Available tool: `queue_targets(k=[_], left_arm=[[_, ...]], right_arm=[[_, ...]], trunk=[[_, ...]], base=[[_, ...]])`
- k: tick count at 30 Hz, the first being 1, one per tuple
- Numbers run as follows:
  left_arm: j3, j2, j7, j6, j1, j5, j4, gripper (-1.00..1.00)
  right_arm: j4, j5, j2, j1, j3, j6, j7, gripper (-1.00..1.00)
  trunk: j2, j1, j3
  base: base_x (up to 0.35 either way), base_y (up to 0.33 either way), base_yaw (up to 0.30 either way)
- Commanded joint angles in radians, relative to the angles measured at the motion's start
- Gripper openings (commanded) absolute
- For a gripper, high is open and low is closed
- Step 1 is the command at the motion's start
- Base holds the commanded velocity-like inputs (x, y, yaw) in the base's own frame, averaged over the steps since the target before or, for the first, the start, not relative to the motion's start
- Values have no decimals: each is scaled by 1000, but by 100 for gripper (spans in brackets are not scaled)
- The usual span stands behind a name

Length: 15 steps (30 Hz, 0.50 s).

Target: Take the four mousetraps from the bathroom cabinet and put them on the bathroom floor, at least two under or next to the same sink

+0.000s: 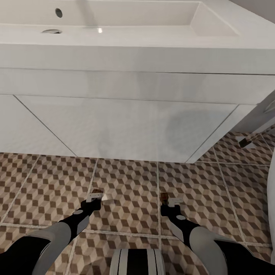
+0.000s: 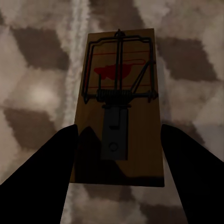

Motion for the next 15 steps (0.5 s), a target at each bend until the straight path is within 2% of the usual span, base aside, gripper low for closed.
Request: queue_targets(k=[1, 15], left_arm=[[-9, 0, 1, -1, 0, 5, 1, -100], [-9, 1, 1, 4, 0, 6, 1, -100]], right_arm=[[3, 10, 0, -1, -8, -5, -5, -100], [3, 8, 0, -1, -8, -5, -5, -100]], trunk=[[0, 0, -1], [0, 0, -1]], base=[[0, 0, 0], [0, 0, 0]])
